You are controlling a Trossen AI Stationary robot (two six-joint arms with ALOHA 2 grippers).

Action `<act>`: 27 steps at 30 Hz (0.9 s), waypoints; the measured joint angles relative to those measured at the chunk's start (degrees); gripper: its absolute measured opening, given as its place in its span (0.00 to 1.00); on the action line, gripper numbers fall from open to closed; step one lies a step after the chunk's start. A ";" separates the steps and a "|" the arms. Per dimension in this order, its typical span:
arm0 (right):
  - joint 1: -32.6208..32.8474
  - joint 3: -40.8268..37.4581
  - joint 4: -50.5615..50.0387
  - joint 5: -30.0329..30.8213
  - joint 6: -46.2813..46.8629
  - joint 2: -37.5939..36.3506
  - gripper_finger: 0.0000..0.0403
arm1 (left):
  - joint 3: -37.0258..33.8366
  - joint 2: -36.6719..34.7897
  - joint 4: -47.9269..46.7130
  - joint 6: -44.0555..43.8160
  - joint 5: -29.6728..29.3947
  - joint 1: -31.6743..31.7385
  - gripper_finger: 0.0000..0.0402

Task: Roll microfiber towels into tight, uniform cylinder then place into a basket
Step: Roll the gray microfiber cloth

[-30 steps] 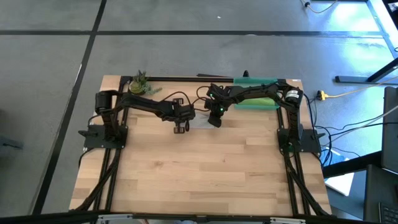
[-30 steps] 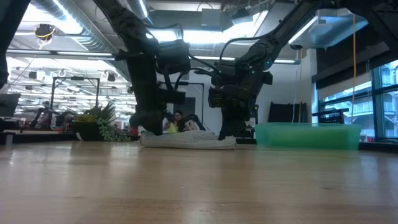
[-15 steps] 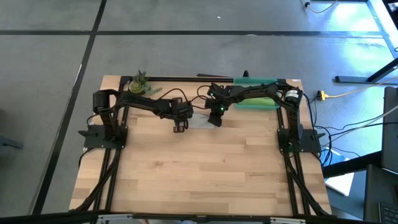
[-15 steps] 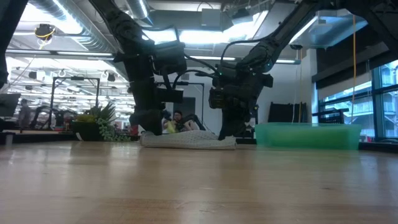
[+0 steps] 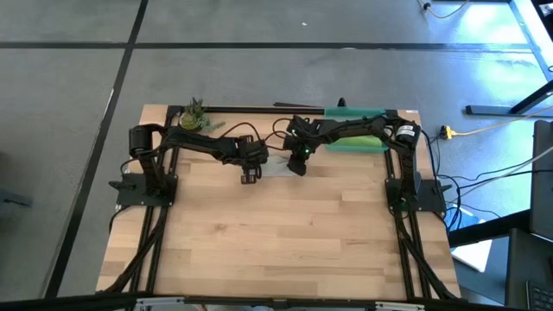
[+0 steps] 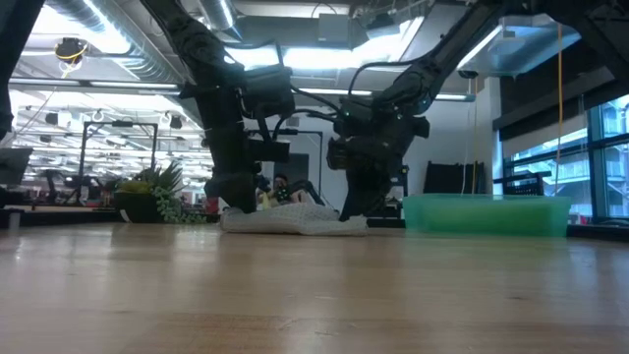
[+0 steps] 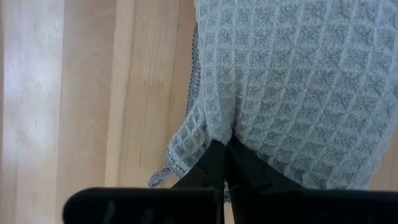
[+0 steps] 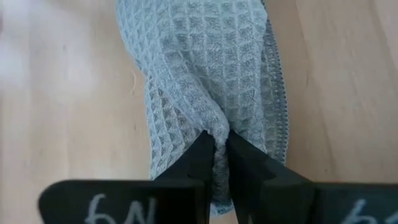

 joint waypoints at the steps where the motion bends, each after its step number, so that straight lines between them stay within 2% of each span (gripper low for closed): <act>1: -0.04 -0.03 0.09 -0.89 -0.05 0.06 0.11 | 0.00 0.00 0.00 0.00 0.00 0.00 0.00; 5: 0.02 -0.06 0.06 0.00 0.21 0.02 0.16 | 0.00 0.00 0.00 0.02 0.04 -0.02 0.00; 13: -0.39 1.48 -2.36 -1.31 1.45 0.12 0.36 | 0.00 0.00 -0.04 0.02 0.21 -0.02 0.00; 21: -2.19 7.18 -11.73 -1.83 1.27 0.29 0.37 | 0.00 0.00 0.14 -0.02 0.57 -0.04 0.00; 27: -2.83 9.95 -14.26 2.87 1.41 -1.73 0.37 | 0.00 0.00 0.07 0.00 0.50 -0.04 0.00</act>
